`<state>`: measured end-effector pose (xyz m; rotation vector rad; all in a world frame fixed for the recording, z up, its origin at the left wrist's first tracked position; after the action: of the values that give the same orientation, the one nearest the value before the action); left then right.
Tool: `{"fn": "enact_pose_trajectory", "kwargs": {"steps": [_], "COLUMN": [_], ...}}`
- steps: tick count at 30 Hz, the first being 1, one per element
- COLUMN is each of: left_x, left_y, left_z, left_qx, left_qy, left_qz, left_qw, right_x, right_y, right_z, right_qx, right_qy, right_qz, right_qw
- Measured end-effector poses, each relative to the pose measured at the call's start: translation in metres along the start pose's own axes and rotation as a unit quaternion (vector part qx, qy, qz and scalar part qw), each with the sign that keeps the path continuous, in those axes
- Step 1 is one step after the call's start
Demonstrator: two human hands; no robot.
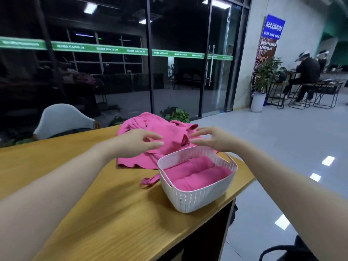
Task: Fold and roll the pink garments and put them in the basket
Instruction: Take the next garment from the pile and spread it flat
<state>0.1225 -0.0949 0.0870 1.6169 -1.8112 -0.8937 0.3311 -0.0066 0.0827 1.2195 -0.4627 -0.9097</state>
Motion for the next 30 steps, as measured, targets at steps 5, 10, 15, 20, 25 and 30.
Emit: {"fn": "enact_pose_trajectory", "kwargs": {"steps": [5, 10, 15, 20, 25, 30], "left_x": [-0.040, -0.100, -0.170, -0.219, -0.247, -0.249], "left_y": [0.028, 0.014, 0.006, -0.011, -0.017, -0.015], "left_z": [0.078, 0.109, 0.133, 0.130, 0.142, 0.147], "left_qx": [-0.026, -0.036, -0.052, -0.140, -0.141, -0.129], "left_qy": [0.017, -0.025, -0.039, -0.096, -0.118, -0.131], "left_qz": [-0.049, -0.056, -0.063, -0.043, -0.055, -0.125], "left_qw": [0.998, 0.997, 0.996, 0.985, 0.981, 0.975], "right_x": [-0.068, -0.134, -0.183, -0.220, -0.228, -0.229], "right_y": [-0.012, -0.049, -0.071, -0.084, -0.101, -0.089], "right_z": [0.034, 0.020, -0.003, -0.020, -0.019, -0.013], "right_qx": [0.141, 0.188, 0.208, 0.209, 0.244, 0.235], "right_qy": [0.024, 0.004, 0.008, -0.009, -0.014, -0.001], "right_qz": [-0.024, -0.001, 0.018, -0.008, 0.002, -0.058], "right_qw": [0.989, 0.982, 0.978, 0.978, 0.970, 0.970]}}
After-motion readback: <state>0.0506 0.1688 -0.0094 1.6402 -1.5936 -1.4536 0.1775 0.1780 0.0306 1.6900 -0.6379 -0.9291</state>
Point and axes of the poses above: each hand's wrist, its own x-axis away from the middle knuckle, its own y-axis out of the back of the hand, z = x × y, the point moved 10 cm from there along -x, towards the middle knuckle, and after that the axes turned 14 degrees about x, right-handed, at the moved point
